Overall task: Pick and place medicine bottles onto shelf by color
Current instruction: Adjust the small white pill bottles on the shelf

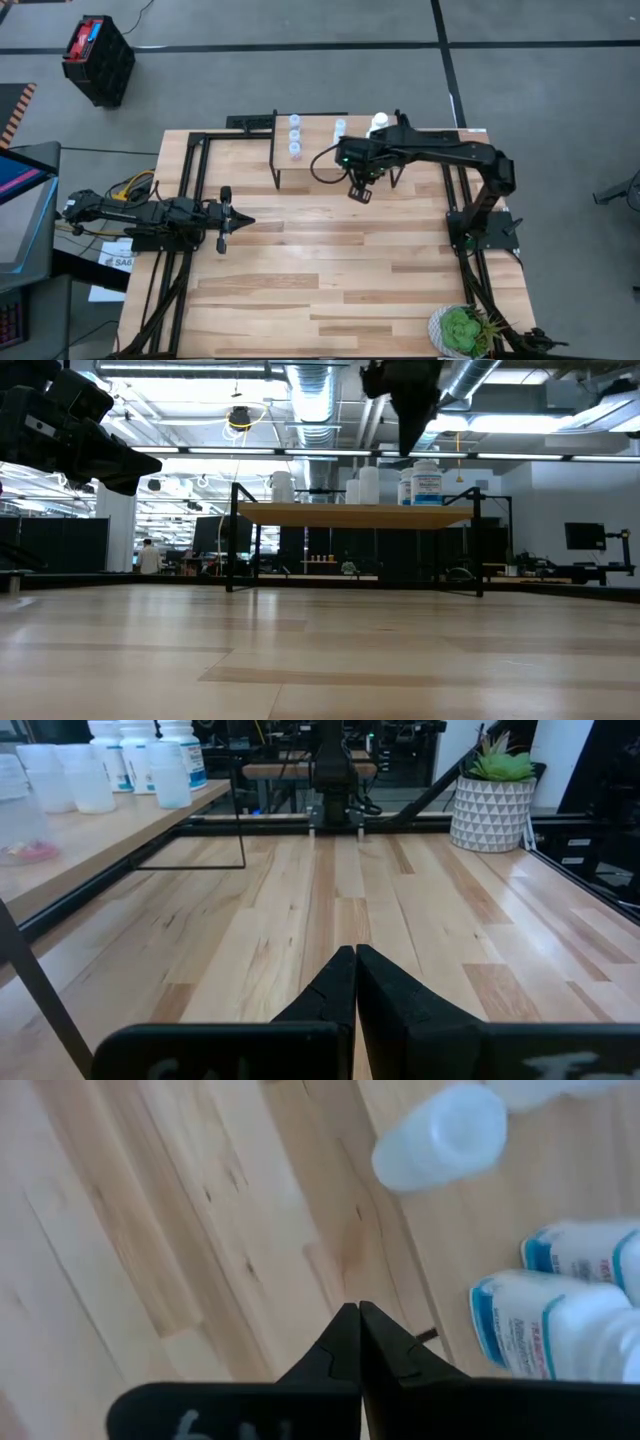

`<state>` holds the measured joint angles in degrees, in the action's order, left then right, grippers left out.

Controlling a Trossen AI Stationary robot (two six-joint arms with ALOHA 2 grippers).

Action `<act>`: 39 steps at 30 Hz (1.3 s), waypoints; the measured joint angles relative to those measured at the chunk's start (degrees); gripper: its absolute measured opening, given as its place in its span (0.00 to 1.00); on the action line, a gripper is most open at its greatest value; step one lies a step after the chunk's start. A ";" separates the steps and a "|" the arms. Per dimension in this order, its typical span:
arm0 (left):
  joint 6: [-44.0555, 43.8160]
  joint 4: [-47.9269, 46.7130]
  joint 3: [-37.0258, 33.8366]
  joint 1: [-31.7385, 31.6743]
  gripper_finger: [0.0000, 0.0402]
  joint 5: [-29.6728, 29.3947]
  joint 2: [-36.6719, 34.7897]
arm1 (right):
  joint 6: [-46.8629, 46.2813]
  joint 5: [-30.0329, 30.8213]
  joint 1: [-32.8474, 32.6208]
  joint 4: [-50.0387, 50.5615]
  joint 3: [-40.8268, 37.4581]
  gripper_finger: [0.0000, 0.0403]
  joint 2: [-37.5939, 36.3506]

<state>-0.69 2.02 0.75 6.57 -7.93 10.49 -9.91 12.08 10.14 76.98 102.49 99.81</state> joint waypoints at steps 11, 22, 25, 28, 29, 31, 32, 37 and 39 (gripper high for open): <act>0.02 0.00 0.02 -0.01 0.00 0.00 0.08 | 3.77 -0.04 3.35 -5.08 -0.01 0.03 6.94; 0.02 0.00 0.00 -0.01 0.00 0.01 0.78 | 7.05 0.02 6.16 -12.69 -0.01 0.02 7.32; 0.02 0.00 0.00 -0.02 0.00 0.01 0.78 | 8.00 0.04 7.28 -13.50 -0.01 0.02 7.35; 0.02 0.00 0.00 0.00 0.00 0.01 0.78 | 8.37 0.20 8.00 -15.80 -0.01 0.02 7.35; 0.02 -0.02 0.00 0.00 0.00 0.01 0.78 | 8.46 0.20 8.07 -16.56 -0.01 0.02 7.35; 0.02 0.00 0.00 -0.01 0.00 0.01 0.78 | 8.51 0.18 8.05 -16.71 -0.01 0.03 7.35; 0.02 -0.02 0.00 -0.02 0.00 0.01 0.78 | 8.65 0.16 8.01 -16.22 -0.01 0.03 7.35; 0.02 -0.02 0.00 0.00 0.00 0.01 0.78 | 8.94 0.03 7.01 -12.67 0.01 0.03 7.35; 0.02 -0.02 0.00 -0.01 0.00 0.01 0.78 | 8.91 0.21 6.61 -10.61 -0.01 0.03 7.32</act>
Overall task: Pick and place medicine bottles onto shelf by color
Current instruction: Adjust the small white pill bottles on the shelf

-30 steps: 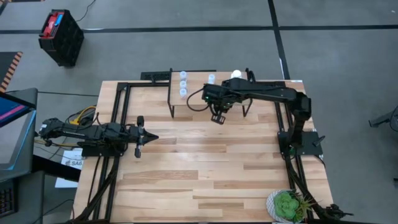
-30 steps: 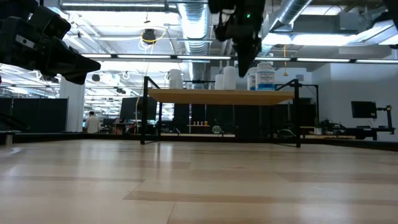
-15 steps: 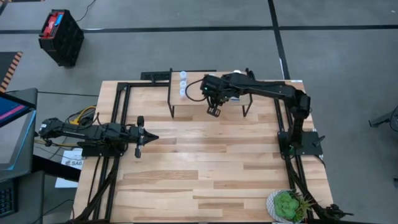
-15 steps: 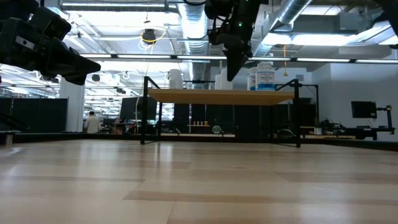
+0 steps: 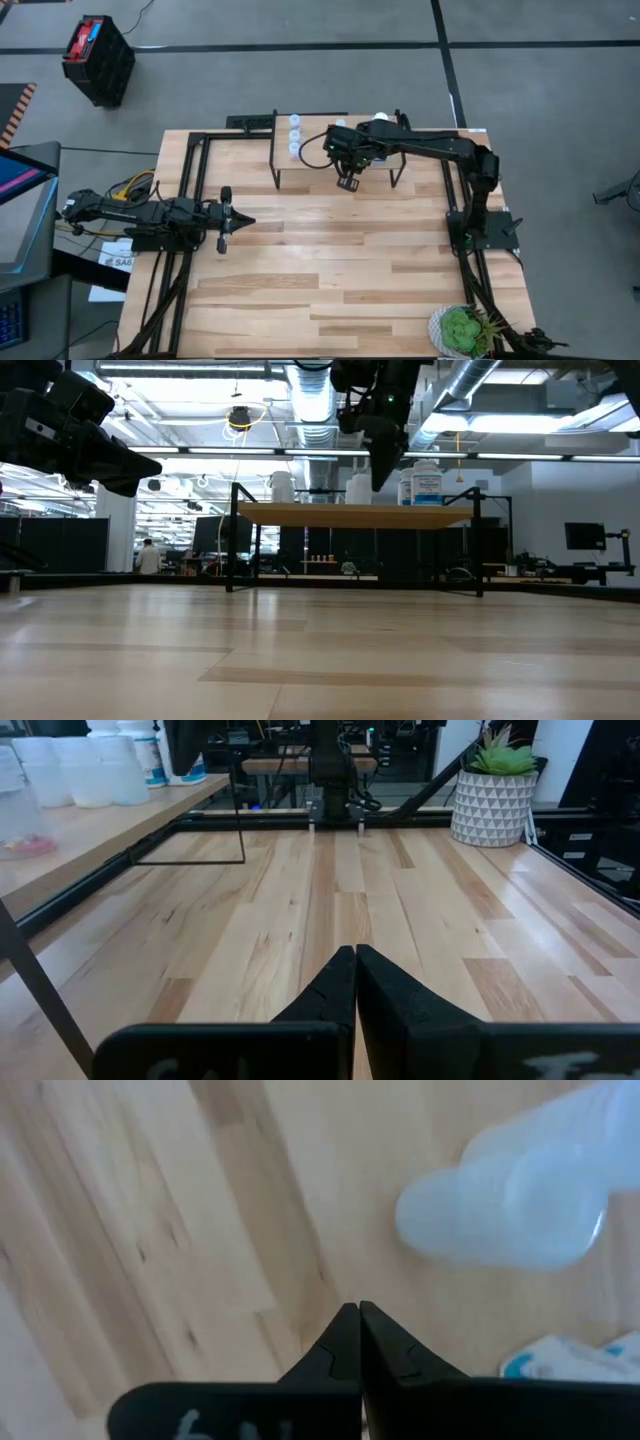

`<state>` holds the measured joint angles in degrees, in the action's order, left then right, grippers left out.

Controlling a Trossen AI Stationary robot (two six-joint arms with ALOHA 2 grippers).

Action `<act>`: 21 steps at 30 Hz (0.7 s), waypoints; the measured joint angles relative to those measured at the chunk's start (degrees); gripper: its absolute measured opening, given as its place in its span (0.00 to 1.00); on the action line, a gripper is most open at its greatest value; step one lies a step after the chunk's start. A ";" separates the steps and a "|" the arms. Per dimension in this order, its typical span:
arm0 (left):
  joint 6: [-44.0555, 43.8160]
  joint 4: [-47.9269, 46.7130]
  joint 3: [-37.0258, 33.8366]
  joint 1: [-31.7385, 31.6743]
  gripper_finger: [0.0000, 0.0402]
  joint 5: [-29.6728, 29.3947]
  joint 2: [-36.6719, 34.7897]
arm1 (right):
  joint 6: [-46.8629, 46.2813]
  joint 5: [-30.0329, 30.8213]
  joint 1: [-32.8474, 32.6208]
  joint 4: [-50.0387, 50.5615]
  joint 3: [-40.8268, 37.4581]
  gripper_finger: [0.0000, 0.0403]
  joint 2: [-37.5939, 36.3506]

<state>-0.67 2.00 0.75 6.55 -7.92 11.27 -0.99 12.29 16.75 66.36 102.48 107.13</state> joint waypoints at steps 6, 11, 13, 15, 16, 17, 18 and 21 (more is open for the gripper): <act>0.00 0.02 0.00 0.01 0.00 -0.02 0.00 | -0.44 4.66 -0.50 4.21 0.84 0.03 -1.91; 0.00 0.02 0.00 0.01 0.00 -0.02 -0.02 | -0.44 9.28 -0.93 3.65 3.03 0.03 -5.98; 0.02 0.02 0.00 0.01 0.00 0.00 -0.02 | -0.45 10.20 -0.51 3.33 3.04 0.03 -7.38; 0.02 0.02 0.00 0.01 0.00 -0.02 -0.02 | -0.46 10.39 0.17 3.31 3.06 0.02 -8.05; 0.02 0.00 0.00 0.00 0.00 0.01 -0.02 | -0.48 10.39 0.65 3.39 3.06 0.02 -8.11; 0.01 0.01 0.00 0.01 0.00 0.00 -0.02 | -0.46 10.41 1.17 3.53 3.06 0.02 -7.94; 0.00 0.02 0.00 0.01 0.00 -0.02 -0.02 | -0.45 10.40 1.67 3.62 3.06 0.02 -7.58; 0.02 0.02 0.01 0.01 0.00 0.00 -0.02 | 0.36 10.39 3.29 3.42 3.06 0.02 -5.78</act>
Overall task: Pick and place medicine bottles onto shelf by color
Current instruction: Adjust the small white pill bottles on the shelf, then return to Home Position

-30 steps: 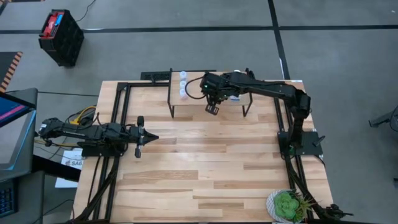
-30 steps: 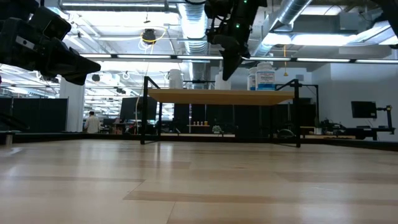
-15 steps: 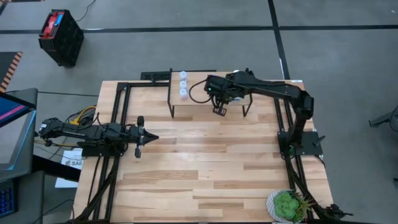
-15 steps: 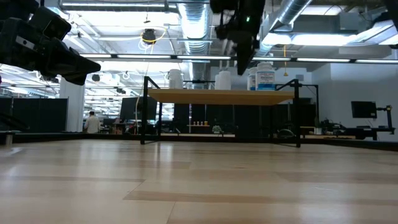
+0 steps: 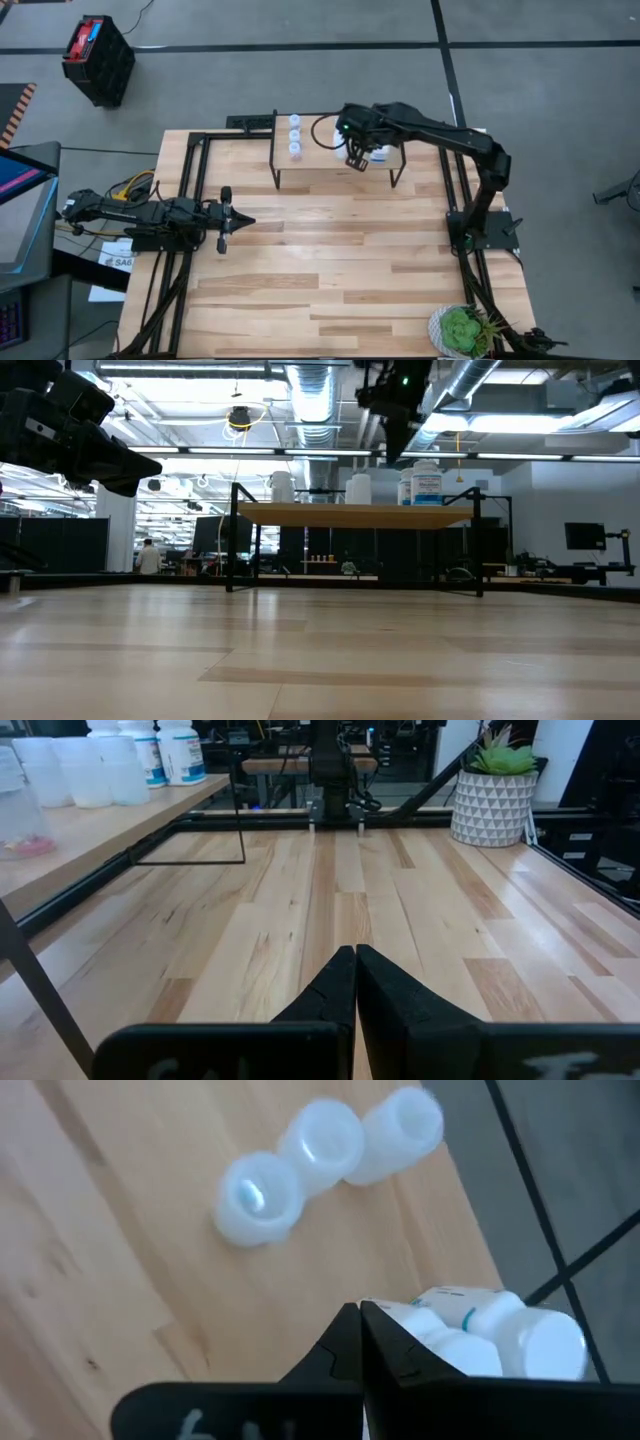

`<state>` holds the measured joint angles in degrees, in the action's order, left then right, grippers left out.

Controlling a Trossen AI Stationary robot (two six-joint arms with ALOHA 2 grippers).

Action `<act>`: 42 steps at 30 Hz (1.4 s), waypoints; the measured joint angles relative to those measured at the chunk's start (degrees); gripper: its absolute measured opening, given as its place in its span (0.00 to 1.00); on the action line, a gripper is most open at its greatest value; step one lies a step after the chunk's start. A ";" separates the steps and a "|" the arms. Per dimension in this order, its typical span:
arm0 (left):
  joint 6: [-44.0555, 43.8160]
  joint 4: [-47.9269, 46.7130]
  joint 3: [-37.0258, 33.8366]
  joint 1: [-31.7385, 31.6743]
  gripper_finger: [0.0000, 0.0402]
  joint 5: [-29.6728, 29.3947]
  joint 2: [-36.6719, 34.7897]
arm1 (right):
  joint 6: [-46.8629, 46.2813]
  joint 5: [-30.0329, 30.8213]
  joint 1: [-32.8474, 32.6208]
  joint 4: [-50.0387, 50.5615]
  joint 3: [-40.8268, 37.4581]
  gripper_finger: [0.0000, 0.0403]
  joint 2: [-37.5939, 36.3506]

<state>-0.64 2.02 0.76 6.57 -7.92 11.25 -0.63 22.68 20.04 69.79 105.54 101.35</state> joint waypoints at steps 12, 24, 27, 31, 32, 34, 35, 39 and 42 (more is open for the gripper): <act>0.00 0.00 -0.01 0.00 0.00 0.00 0.00 | 1.12 0.13 3.74 1.44 -0.07 0.02 2.96; 0.00 0.00 -0.01 -0.02 0.00 0.00 0.00 | -0.36 0.99 4.47 4.38 -0.07 0.02 2.85; -0.01 -0.01 -0.01 0.00 0.00 0.00 0.00 | -0.32 2.61 4.28 4.38 -0.07 0.02 2.85; 0.00 0.00 -0.01 -0.02 0.00 0.00 0.00 | 0.09 2.93 2.72 4.47 -0.11 0.02 1.68; -0.01 -0.01 -0.01 0.00 0.00 0.00 0.00 | 0.58 2.93 1.92 4.41 -0.09 0.02 0.93; 0.00 0.00 -0.01 0.00 0.00 0.00 0.00 | 1.00 2.89 0.72 4.56 -0.07 0.02 -0.75; 0.00 0.00 -0.01 0.00 0.00 0.00 0.00 | 1.12 2.74 0.04 4.52 -0.07 0.02 -1.66; -0.01 0.00 -0.01 -0.01 0.00 0.00 0.00 | 2.30 0.65 -1.77 3.93 -0.07 0.02 -5.79; 0.00 0.00 -0.01 -0.02 0.00 0.00 0.00 | 2.22 -1.72 -3.04 4.85 -0.07 0.02 -9.16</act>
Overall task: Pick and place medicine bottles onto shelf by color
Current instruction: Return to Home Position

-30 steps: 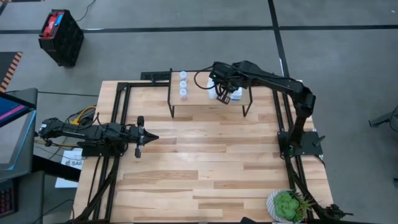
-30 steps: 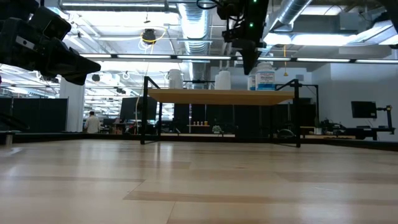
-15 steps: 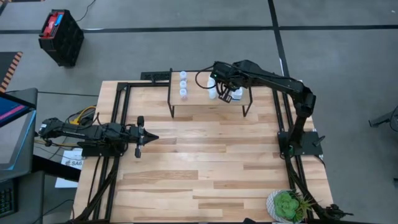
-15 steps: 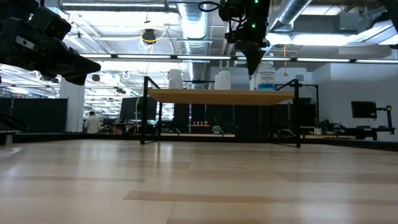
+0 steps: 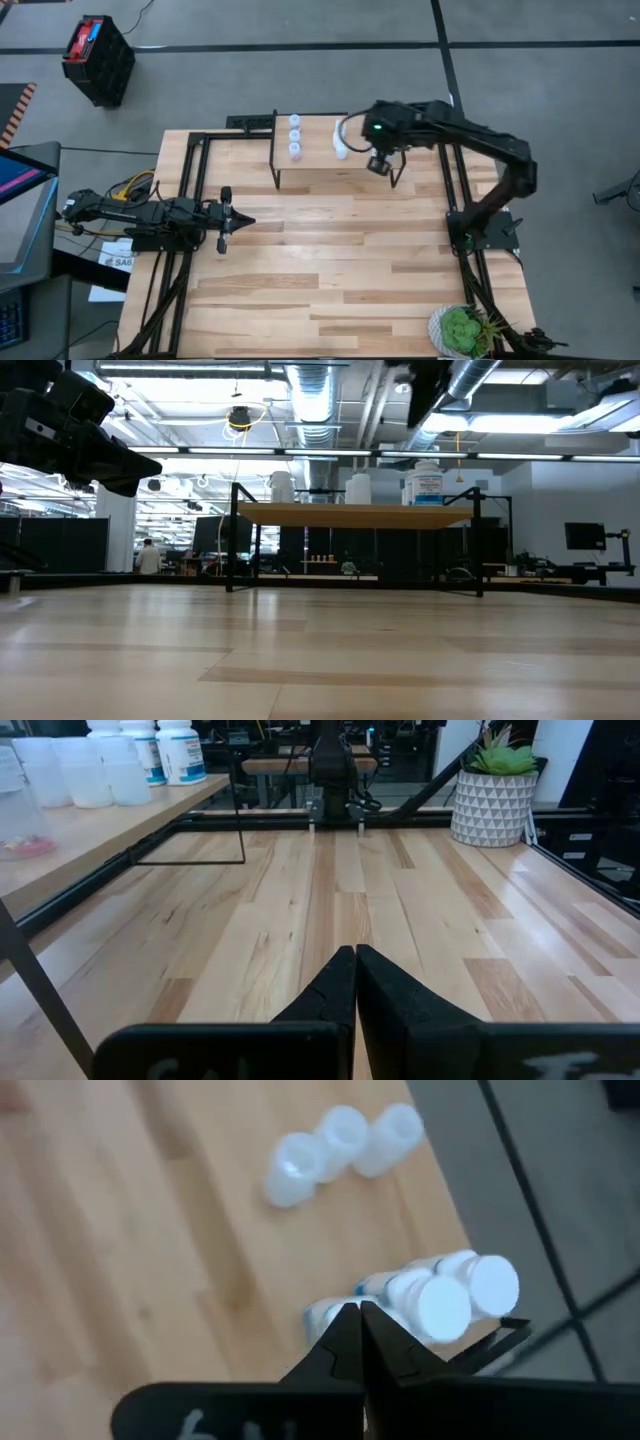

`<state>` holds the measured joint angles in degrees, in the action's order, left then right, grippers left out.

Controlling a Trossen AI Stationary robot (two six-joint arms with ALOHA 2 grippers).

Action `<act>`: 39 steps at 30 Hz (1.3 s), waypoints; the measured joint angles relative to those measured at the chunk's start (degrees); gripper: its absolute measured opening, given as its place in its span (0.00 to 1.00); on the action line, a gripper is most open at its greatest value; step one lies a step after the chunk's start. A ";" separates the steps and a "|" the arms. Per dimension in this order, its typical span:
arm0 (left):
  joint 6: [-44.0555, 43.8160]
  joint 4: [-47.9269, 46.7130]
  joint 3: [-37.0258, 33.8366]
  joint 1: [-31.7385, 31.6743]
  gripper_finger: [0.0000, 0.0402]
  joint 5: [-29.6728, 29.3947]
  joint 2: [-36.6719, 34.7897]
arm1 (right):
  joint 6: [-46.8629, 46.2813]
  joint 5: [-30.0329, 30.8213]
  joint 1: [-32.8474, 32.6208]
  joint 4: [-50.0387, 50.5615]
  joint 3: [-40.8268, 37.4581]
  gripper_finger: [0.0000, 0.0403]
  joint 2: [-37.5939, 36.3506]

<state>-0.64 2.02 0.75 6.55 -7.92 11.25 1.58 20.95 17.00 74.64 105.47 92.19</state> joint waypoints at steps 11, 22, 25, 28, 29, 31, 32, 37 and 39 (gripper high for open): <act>0.00 0.00 0.00 0.01 0.00 0.00 0.00 | -7.57 -3.27 -9.76 1.54 -4.81 0.02 -18.67; -0.01 0.00 0.00 0.01 0.00 -0.01 0.00 | -15.29 -3.17 -28.62 -30.59 -48.42 0.02 -48.74; 0.00 0.00 0.00 0.02 0.00 0.00 0.00 | -15.12 -3.18 -31.76 -46.64 -62.66 0.02 -56.13; 0.00 0.00 0.00 0.00 0.00 0.00 0.00 | -13.61 -3.13 -32.99 -60.15 -74.55 0.02 -61.50; 0.00 0.00 0.00 0.00 0.00 0.00 0.00 | -12.63 -3.11 -32.99 -64.15 -78.07 0.02 -62.84; 0.00 0.00 0.00 0.00 0.00 0.00 0.00 | -10.84 -3.11 -32.39 -71.89 -84.09 0.02 -64.73; 0.00 0.00 0.00 0.01 0.00 -0.01 0.00 | -10.41 -3.11 -31.75 -76.14 -86.94 0.02 -65.45; -0.02 0.00 0.00 0.02 0.00 0.00 0.00 | -10.11 -5.01 -28.03 -90.12 -98.07 0.02 -67.44; 0.00 0.00 0.00 0.01 0.00 0.00 0.00 | -9.87 -7.05 -26.69 -91.96 -100.94 0.02 -68.84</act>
<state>-0.64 2.02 0.75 6.55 -7.92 11.25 -8.29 13.91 -9.69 -17.33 4.53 23.35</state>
